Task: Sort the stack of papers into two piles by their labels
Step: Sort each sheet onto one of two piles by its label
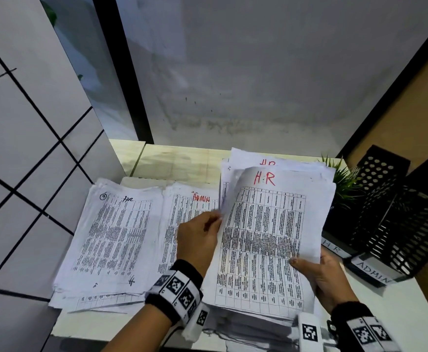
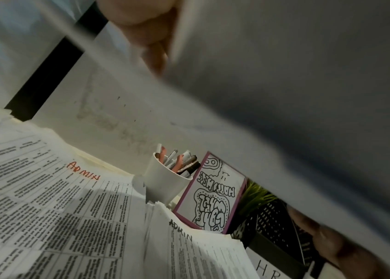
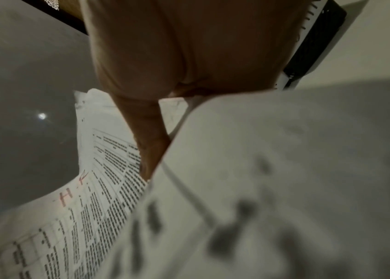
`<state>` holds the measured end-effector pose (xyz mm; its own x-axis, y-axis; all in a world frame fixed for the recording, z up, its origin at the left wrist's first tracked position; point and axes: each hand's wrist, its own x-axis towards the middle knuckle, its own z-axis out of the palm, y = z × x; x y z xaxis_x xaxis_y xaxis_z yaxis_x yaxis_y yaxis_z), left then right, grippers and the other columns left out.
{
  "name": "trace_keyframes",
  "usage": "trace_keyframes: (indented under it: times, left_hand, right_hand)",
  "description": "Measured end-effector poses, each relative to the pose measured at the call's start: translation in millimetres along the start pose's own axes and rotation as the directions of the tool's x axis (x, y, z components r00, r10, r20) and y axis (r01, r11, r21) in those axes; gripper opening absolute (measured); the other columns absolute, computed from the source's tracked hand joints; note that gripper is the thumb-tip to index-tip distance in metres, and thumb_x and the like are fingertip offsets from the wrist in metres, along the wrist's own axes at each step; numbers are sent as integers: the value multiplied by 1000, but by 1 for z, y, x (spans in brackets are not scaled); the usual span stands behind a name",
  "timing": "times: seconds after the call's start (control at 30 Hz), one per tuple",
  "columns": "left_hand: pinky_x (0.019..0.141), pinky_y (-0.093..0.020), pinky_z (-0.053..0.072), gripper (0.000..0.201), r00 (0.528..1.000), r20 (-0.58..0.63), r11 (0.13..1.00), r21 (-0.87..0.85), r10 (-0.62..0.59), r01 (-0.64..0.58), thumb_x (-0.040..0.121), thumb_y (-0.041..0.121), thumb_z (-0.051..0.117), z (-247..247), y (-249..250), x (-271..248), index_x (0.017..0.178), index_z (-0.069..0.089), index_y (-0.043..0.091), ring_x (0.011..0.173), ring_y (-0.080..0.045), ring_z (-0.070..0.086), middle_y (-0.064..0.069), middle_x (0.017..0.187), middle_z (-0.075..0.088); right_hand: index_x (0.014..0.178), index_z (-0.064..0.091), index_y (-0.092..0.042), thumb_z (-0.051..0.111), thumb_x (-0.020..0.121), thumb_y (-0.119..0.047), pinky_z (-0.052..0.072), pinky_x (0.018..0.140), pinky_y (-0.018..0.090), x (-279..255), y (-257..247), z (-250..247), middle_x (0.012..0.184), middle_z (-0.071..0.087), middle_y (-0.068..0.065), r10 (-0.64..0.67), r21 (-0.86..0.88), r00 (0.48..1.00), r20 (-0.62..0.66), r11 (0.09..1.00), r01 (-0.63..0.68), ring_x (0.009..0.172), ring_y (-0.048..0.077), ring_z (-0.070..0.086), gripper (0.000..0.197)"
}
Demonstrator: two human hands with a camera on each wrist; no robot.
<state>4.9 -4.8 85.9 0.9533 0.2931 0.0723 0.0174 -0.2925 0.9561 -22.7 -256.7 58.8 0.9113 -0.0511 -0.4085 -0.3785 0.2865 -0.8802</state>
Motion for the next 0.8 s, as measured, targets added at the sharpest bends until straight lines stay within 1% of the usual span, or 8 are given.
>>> trace_keyframes:
  times: [0.13,0.23,0.3,0.37,0.47,0.57,0.67,0.8]
  left_hand:
    - [62,-35,60,25,980,-3,977,76,201,-200,81,7,73,-4,-11,-9,99,75,24,72,-9,70,8,89,75]
    - [81,-17,55,25,951,25,948,72,308,-309,78,0,74,-7,-13,-12,93,76,19,101,2,65,8,113,68]
    - [83,-10,50,16,956,87,959,14,279,-282,83,7,69,-11,-8,-15,91,74,19,105,5,62,13,114,67]
    - [72,-8,51,7,962,192,980,-76,195,-184,84,25,67,-17,2,-19,90,68,24,94,4,65,21,101,70]
    - [72,-7,50,36,959,274,989,-144,68,-29,71,18,81,-20,11,-25,94,55,26,91,5,65,18,95,69]
    - [69,-14,52,37,986,142,996,-50,83,-77,76,6,77,-25,8,-25,80,47,27,84,1,65,13,86,68]
    - [77,-30,57,39,998,47,988,-149,52,-45,76,-5,73,-39,5,-20,64,50,24,92,-10,69,5,93,72]
    - [77,-21,55,27,993,-82,982,-160,89,-101,78,-11,67,-82,0,-7,73,71,15,88,-13,68,3,92,72]
  right_hand:
    - [105,63,6,75,54,0,58,60,32,0,2,-3,92,74,21,9,-10,1000,-9,1000,-9,73,29,72,54]
    - [107,63,6,76,54,1,59,61,33,1,4,-6,97,73,24,7,-9,1000,-19,1000,-7,75,30,72,55]
    - [107,63,6,74,58,3,58,59,32,0,3,-5,93,74,22,9,-10,1000,-19,1000,-9,72,29,72,50]
    - [105,63,6,69,64,7,58,56,31,0,2,-4,88,74,19,7,-1,1000,-14,1000,-7,68,27,72,42]
    - [105,63,5,64,72,12,57,55,30,1,2,-3,84,75,16,9,26,1000,-6,1000,-9,68,24,72,33]
    - [108,62,5,62,75,14,58,58,31,2,5,1,90,75,17,26,27,1000,12,999,-27,73,25,73,34]
    - [109,63,3,65,70,10,61,68,38,3,11,0,102,72,24,38,15,999,5,999,-38,80,31,72,39]
    - [109,64,2,61,78,12,61,66,35,3,11,-7,101,73,20,40,3,998,-40,999,-40,80,30,73,33]
